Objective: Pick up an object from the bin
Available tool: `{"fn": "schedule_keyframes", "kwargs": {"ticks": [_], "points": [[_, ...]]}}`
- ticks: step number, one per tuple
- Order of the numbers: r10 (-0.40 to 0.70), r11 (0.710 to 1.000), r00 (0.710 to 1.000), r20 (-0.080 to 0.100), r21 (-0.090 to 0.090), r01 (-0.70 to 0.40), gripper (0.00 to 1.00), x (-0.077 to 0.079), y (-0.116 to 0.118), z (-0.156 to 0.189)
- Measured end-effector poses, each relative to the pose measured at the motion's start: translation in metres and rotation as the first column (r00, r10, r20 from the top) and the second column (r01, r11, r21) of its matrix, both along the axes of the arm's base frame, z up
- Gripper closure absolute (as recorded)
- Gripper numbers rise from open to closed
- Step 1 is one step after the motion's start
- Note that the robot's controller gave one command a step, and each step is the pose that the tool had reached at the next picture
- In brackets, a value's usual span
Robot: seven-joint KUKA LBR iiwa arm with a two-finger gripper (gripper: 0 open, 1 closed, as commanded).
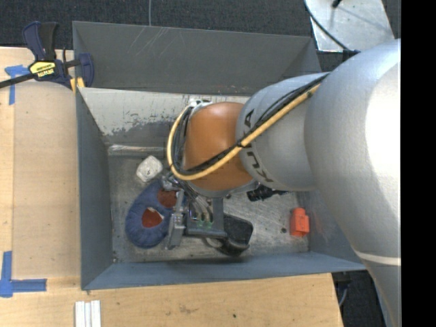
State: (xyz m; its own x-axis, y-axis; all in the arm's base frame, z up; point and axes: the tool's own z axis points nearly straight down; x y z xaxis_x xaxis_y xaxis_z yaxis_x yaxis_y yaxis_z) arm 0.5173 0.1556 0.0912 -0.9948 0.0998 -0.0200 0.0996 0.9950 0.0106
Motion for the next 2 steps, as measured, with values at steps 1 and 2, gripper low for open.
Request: {"fn": "schedule_keyframes", "kwargs": {"ticks": [1,2], "points": [[-0.176,0.984,0.984,0.013,0.014,0.176,0.0,-0.0124,-0.0262,-0.0064],[-0.188,0.982,0.982,0.035,0.015,0.187,1.0,-0.0058,-0.0309,-0.0024]]}}
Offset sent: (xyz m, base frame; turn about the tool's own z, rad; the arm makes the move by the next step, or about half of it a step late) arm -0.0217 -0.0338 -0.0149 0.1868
